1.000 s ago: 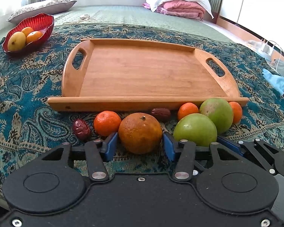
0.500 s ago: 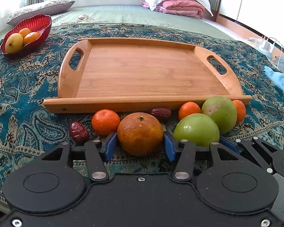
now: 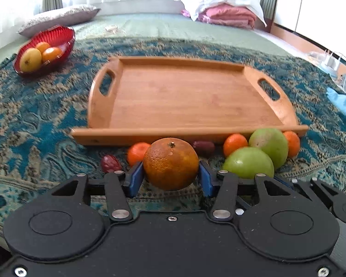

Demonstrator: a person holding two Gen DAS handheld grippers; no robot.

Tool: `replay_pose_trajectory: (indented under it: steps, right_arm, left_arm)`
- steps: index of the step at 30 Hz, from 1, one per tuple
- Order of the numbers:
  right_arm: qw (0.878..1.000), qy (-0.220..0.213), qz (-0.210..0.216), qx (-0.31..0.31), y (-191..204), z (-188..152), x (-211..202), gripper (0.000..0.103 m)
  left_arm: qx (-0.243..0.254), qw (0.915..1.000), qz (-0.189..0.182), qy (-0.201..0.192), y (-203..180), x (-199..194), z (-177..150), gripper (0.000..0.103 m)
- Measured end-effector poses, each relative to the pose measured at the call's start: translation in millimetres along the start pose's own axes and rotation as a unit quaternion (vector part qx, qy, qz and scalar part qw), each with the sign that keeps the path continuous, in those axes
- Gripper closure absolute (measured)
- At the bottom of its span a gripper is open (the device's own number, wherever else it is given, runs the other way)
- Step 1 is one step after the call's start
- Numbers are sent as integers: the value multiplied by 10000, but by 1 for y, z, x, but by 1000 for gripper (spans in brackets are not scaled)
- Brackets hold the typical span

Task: Organize fruits
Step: 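Lift the green apple with the right tool while the left tool carries the orange over the tray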

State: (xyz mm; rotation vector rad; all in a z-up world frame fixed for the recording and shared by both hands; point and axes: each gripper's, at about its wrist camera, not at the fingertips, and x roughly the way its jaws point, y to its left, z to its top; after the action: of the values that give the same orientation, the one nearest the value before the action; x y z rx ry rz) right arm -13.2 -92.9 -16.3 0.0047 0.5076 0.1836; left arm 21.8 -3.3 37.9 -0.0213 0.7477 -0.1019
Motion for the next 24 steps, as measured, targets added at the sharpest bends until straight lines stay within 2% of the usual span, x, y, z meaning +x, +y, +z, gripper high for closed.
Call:
replay_pose_trajectory:
  steps: [7, 16, 24]
  right_arm:
    - [9998, -161, 50, 122, -4, 5, -13, 46]
    - [9988, -419, -2, 266, -11, 14, -30, 46]
    - [9970, -640, -193, 390, -29, 31, -27, 45]
  left_arm:
    - [-22, 9993, 188, -309, 5, -18, 8, 55]
    - [-54, 9991, 293, -296, 9, -18, 6, 55]
    - [-79, 9986, 315, -420, 14, -14, 18, 55]
